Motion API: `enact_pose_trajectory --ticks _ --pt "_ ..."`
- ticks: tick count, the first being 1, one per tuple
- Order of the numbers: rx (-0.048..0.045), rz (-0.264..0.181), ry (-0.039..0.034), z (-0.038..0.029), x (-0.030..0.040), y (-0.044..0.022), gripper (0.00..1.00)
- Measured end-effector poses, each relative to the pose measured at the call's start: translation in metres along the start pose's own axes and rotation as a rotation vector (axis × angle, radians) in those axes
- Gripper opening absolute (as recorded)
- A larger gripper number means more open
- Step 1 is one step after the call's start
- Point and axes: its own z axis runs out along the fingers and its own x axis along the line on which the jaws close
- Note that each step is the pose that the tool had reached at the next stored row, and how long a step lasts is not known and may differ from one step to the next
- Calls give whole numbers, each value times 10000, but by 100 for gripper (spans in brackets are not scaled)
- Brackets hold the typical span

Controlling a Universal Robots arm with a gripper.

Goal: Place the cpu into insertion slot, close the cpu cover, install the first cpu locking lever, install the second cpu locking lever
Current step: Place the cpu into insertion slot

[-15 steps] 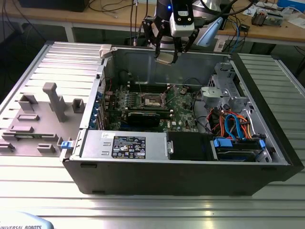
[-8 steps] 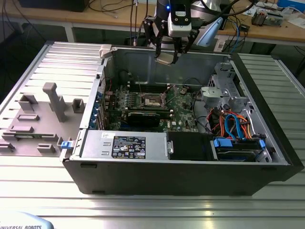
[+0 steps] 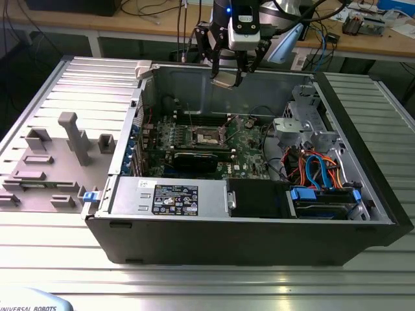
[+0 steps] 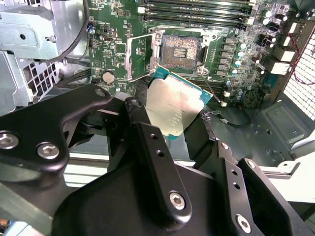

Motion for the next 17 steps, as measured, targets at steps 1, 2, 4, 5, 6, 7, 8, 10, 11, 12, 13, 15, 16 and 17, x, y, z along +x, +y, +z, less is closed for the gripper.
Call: enact_pose_trajectory --ticks 1,2,4,5,6,7,8,10,11,12,13,15,16,17 --pt "0 0 0 0 0 0 54" --pt "0 1 0 0 0 0 54" --pt "0 1 0 0 0 0 54" --pt "0 2 -1 0 0 0 54" --pt "0 14 -2 0 0 0 54" --pt "-2 76 -7 2 0 0 54" --pt "-6 299 -26 7 0 0 54" --pt "-11 588 -50 13 0 -1 54" --pt "-15 826 -71 18 0 -1 54" --pt "-20 1115 -95 24 0 -2 54" --pt "-21 1301 -110 27 0 -3 54" --pt "-27 1344 -115 28 27 -17 54" --pt "-27 1349 -115 28 33 -21 54" --pt "-26 1352 -115 27 37 -23 54"
